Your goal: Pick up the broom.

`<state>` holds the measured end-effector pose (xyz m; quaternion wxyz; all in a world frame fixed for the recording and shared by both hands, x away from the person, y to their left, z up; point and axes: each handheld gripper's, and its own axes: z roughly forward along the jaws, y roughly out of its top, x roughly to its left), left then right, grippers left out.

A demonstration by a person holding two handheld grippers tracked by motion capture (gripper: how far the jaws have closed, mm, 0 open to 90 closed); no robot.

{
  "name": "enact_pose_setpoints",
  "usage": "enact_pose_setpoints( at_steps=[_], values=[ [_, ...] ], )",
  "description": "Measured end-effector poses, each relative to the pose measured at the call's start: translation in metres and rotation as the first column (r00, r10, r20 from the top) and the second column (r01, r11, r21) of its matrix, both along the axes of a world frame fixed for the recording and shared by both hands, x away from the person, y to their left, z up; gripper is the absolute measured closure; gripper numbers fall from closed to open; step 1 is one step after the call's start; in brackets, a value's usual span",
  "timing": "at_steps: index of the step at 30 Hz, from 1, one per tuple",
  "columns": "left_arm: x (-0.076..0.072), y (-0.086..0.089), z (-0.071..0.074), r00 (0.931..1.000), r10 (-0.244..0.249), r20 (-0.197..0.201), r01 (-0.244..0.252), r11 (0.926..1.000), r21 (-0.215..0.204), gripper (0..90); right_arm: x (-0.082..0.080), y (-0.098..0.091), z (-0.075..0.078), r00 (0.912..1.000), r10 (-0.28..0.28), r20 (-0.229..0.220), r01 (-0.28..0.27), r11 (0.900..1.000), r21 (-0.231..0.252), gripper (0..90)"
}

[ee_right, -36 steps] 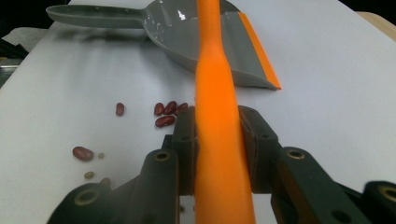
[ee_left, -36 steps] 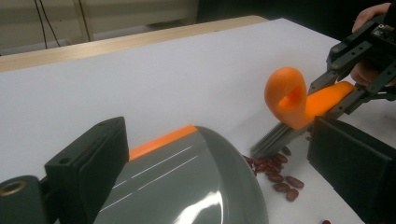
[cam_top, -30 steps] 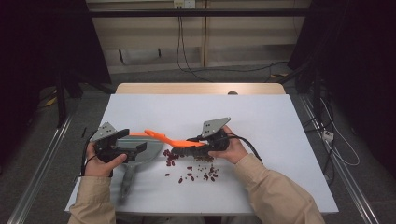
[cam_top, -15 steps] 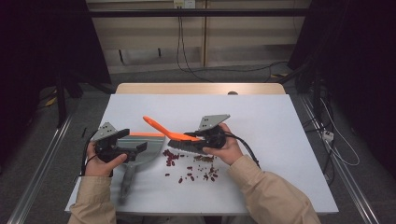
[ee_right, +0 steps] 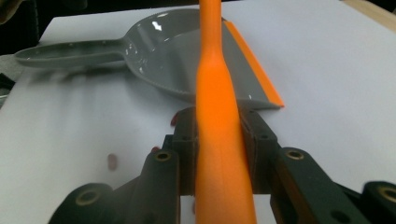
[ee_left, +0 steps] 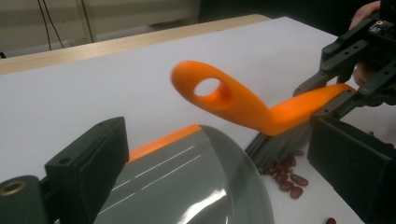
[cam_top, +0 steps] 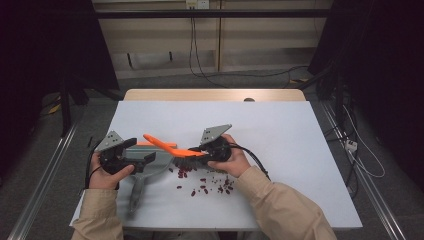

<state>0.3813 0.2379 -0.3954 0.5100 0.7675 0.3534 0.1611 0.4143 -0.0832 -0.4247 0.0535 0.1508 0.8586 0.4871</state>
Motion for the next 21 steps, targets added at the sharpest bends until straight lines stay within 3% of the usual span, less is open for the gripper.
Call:
enact_pose_setpoints(
  at_steps=[3,7,13,15,17,21],
  values=[
    [0.0,0.0,0.0,1.0,-0.002,0.001,0.002,1.0,0.003,5.4,-0.005,-0.009,0.001,1.0,-0.001,0.0,0.001,0.9998,-0.017,71.8],
    [0.0,-0.001,0.001,1.0,-0.003,0.002,0.003,1.0,0.009,5.4,-0.011,-0.021,0.0,0.9998,-0.012,-0.013,0.012,0.9999,-0.006,71.7],
    [-0.001,-0.001,0.001,1.0,-0.004,0.004,0.004,0.9999,0.01,5.4,-0.017,-0.031,0.006,0.9946,-0.101,-0.024,0.102,0.9912,0.084,71.7],
    [0.0,-0.001,0.001,1.0,-0.006,0.006,0.006,0.9999,0.012,5.4,-0.02,-0.032,0.01,0.99,-0.135,-0.042,0.139,0.9835,0.116,71.7],
    [0.0,-0.002,0.001,1.0,-0.006,0.006,0.006,0.9999,0.01,5.4,-0.025,-0.033,0.014,0.9806,-0.18,-0.076,0.19,0.9694,0.155,71.7],
    [-0.001,-0.002,0.002,0.9999,-0.006,0.009,0.006,1.0,0.007,5.4,-0.036,-0.031,0.017,0.9547,-0.27,-0.124,0.291,0.9349,0.203,71.7]
  ],
)
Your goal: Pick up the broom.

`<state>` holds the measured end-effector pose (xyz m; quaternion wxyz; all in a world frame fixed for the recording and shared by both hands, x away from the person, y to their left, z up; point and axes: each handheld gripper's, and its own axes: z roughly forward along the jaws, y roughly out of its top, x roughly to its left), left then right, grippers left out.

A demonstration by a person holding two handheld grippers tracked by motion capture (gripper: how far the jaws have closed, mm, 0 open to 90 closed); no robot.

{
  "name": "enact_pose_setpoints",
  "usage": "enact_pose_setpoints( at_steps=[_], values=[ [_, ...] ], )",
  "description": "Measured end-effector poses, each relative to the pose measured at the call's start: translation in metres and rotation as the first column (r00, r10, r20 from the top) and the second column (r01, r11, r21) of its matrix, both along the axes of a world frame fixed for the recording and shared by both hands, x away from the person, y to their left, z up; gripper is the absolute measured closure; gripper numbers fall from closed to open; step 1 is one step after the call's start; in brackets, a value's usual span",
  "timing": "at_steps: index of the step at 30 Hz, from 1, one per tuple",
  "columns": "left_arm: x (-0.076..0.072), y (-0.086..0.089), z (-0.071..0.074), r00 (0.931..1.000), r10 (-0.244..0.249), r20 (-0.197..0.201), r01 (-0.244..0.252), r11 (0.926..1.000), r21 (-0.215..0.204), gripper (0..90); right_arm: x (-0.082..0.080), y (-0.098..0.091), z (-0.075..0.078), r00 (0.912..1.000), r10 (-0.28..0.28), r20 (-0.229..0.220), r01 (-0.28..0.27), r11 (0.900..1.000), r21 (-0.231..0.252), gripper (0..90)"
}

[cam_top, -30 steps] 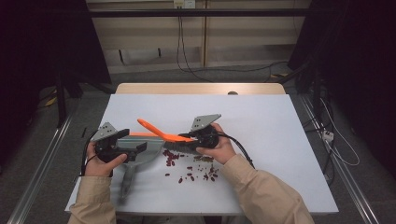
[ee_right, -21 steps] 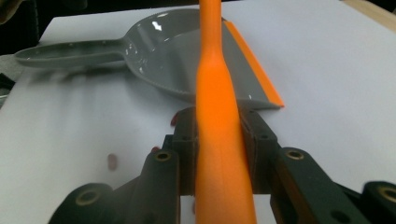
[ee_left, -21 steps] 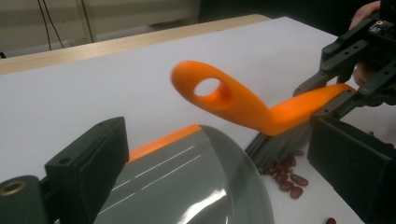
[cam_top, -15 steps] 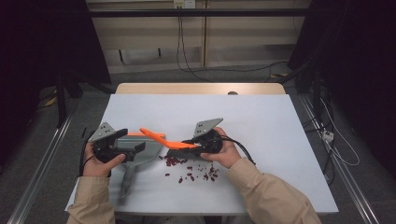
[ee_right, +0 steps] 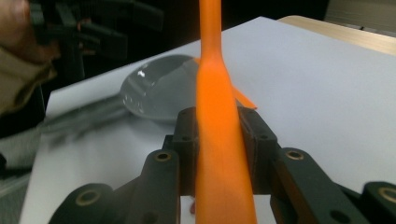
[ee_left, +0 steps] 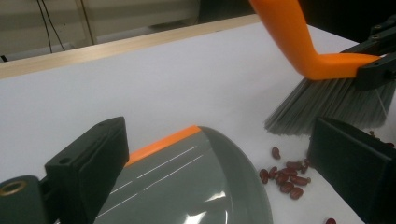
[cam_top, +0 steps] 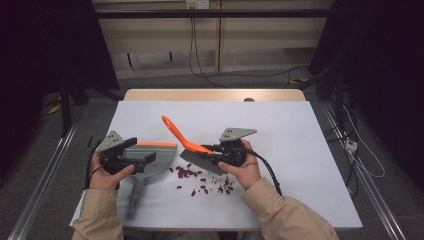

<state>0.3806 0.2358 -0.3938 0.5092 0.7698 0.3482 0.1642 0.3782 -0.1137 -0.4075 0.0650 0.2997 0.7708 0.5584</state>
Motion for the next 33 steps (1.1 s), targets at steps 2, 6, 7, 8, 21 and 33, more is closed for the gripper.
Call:
enact_pose_setpoints(
  at_steps=[2,6,7,8,21,33],
  values=[
    [-0.001,-0.001,0.0,1.0,0.0,0.001,0.0,1.0,0.0,5.4,-0.007,0.004,0.0,0.9988,-0.044,-0.021,0.044,0.9989,0.015,71.7],
    [-0.001,-0.001,0.001,1.0,-0.005,0.007,0.005,1.0,0.004,5.4,-0.021,0.016,-0.003,0.9954,-0.084,-0.046,0.085,0.996,0.027,71.7],
    [-0.001,-0.002,0.001,1.0,-0.004,0.009,0.004,1.0,0.005,5.4,-0.025,0.019,-0.004,0.9943,-0.093,-0.052,0.095,0.9951,0.028,71.7],
    [-0.001,-0.001,0.001,0.9999,-0.005,0.011,0.005,1.0,0.008,5.4,-0.027,0.022,-0.006,0.9932,-0.099,-0.061,0.101,0.9946,0.026,71.7],
    [-0.002,-0.001,0.003,0.9998,0.0,0.019,0.0,1.0,0.005,5.4,-0.039,0.049,-0.021,0.9848,-0.114,-0.131,0.121,0.9913,0.052,71.7],
    [-0.001,-0.001,0.002,0.9998,-0.001,0.018,0.001,0.9999,0.013,5.4,-0.04,0.067,-0.032,0.9747,-0.111,-0.194,0.126,0.9899,0.065,71.7]
  ],
)
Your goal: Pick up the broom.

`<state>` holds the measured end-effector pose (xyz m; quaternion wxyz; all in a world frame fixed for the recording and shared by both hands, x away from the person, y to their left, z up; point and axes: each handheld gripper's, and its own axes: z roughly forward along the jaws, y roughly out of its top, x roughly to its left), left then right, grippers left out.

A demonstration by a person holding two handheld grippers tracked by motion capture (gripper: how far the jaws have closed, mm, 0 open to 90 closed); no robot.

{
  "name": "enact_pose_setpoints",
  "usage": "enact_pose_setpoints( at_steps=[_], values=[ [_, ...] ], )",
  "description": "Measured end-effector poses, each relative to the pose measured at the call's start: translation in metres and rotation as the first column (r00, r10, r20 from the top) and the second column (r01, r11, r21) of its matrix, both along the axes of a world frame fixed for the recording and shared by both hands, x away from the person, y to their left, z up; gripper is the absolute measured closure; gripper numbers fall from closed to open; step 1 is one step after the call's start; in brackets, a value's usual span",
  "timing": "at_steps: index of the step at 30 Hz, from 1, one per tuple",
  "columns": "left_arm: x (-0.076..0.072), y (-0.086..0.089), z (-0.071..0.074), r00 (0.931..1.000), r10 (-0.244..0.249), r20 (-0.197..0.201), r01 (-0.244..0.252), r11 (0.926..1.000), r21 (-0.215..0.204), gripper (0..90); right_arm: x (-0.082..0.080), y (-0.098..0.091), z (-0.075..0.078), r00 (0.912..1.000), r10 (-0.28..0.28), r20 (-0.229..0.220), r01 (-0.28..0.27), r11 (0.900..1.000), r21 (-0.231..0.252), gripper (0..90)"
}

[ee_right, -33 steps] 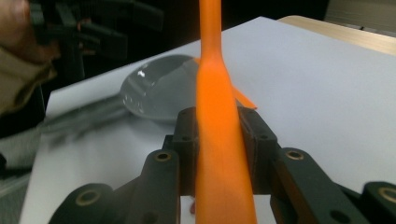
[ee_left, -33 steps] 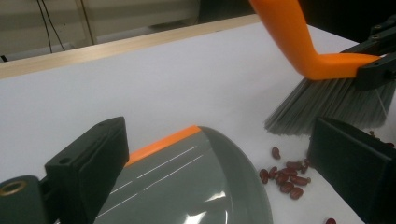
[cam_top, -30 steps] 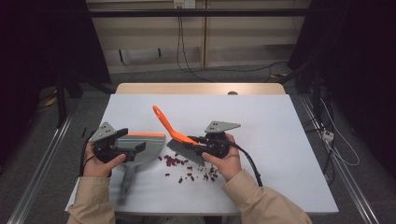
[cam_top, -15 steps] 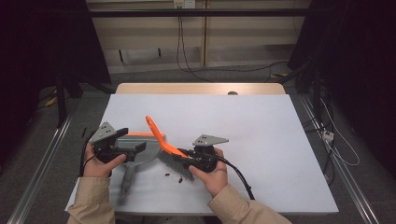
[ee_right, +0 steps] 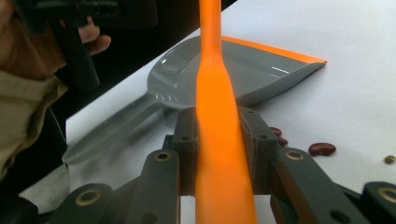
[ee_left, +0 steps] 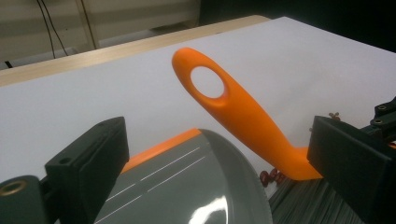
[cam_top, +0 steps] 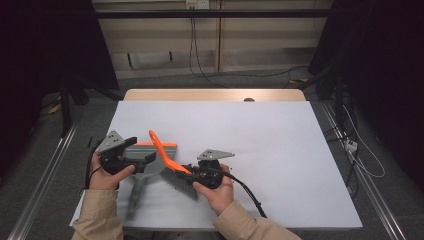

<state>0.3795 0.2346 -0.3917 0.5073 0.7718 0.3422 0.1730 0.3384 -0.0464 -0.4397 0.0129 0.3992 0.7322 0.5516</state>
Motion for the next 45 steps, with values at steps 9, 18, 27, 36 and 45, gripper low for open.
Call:
enact_pose_setpoints(
  at_steps=[9,18,27,36,45],
  values=[
    [0.0,0.001,0.0,1.0,0.003,0.002,-0.003,1.0,-0.003,5.4,0.013,-0.011,-0.005,0.9958,-0.073,-0.055,0.07,0.9963,-0.05,71.6],
    [-0.001,0.001,0.0,1.0,0.003,0.005,-0.003,1.0,0.0,5.4,0.016,-0.039,-0.002,0.9894,-0.129,-0.066,0.125,0.9897,-0.07,71.6],
    [-0.001,-0.001,0.0,1.0,0.002,0.004,-0.002,1.0,0.005,5.4,0.018,-0.06,-0.001,0.9844,-0.167,-0.055,0.164,0.9848,-0.059,71.7],
    [0.0,0.002,0.0,0.9999,0.009,0.006,-0.009,0.9999,0.007,5.4,0.009,-0.048,0.02,0.9904,-0.138,-0.011,0.138,0.9904,0.008,71.7],
    [-0.001,0.008,0.002,0.9996,0.024,0.011,-0.024,0.9997,-0.005,5.4,-0.01,-0.016,0.008,0.9973,-0.027,-0.068,0.03,0.9985,0.045,71.7]
  ],
)
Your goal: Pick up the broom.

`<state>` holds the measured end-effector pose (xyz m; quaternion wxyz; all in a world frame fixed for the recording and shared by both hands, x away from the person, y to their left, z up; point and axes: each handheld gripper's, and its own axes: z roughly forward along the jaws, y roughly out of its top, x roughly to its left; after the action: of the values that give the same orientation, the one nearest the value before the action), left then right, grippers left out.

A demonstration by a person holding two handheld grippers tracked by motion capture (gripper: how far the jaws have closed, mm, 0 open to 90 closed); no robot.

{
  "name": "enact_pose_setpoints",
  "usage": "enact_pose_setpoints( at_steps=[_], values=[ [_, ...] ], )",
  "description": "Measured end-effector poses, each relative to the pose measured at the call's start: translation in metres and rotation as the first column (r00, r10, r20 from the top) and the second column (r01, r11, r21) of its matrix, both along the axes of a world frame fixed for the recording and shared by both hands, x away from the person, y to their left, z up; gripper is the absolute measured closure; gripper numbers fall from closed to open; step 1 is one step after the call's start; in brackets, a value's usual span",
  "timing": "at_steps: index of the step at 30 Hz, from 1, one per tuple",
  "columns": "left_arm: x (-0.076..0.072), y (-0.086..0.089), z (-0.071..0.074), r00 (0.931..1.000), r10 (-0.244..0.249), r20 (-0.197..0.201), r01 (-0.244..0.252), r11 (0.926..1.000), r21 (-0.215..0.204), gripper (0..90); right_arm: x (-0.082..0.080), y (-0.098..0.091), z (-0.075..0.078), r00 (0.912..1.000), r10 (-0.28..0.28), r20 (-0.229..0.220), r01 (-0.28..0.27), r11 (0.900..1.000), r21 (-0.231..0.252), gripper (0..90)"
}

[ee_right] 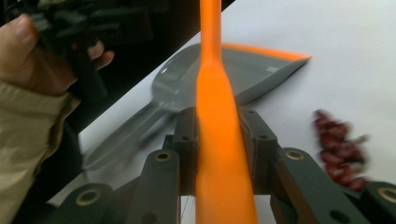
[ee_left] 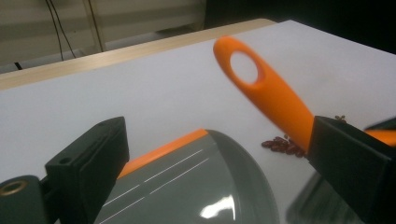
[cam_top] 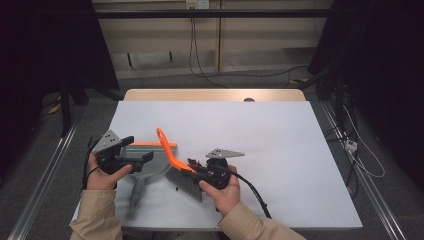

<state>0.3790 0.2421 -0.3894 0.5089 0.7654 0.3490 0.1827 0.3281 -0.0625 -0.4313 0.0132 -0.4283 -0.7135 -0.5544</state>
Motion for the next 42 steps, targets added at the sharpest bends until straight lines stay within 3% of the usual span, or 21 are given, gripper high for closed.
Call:
enact_pose_setpoints(
  at_steps=[4,12,30,39,42],
  values=[
    [0.0,0.0,0.0,1.0,0.001,-0.001,-0.001,1.0,0.002,5.4,-0.001,0.006,-0.009,0.999,0.025,-0.038,-0.025,0.9997,-0.003,71.7],
    [0.0,-0.001,-0.001,1.0,-0.002,-0.001,0.002,1.0,0.009,5.5,0.007,-0.005,-0.019,0.9978,-0.014,-0.064,0.012,0.9997,-0.021,71.5],
    [0.0,-0.004,-0.001,1.0,-0.007,-0.004,0.007,0.9999,0.012,5.4,0.015,-0.059,-0.019,0.9922,-0.122,-0.028,0.12,0.9914,-0.053,71.4],
    [0.0,-0.005,-0.002,0.9999,-0.012,-0.003,0.012,0.9998,0.018,5.4,0.016,-0.071,-0.017,0.9892,-0.144,-0.028,0.142,0.9879,-0.063,71.5],
    [0.0,-0.005,-0.002,0.9999,-0.01,-0.004,0.01,0.9998,0.018,5.4,0.016,-0.074,-0.015,0.9892,-0.141,-0.039,0.139,0.9894,-0.041,71.6]
  ],
)
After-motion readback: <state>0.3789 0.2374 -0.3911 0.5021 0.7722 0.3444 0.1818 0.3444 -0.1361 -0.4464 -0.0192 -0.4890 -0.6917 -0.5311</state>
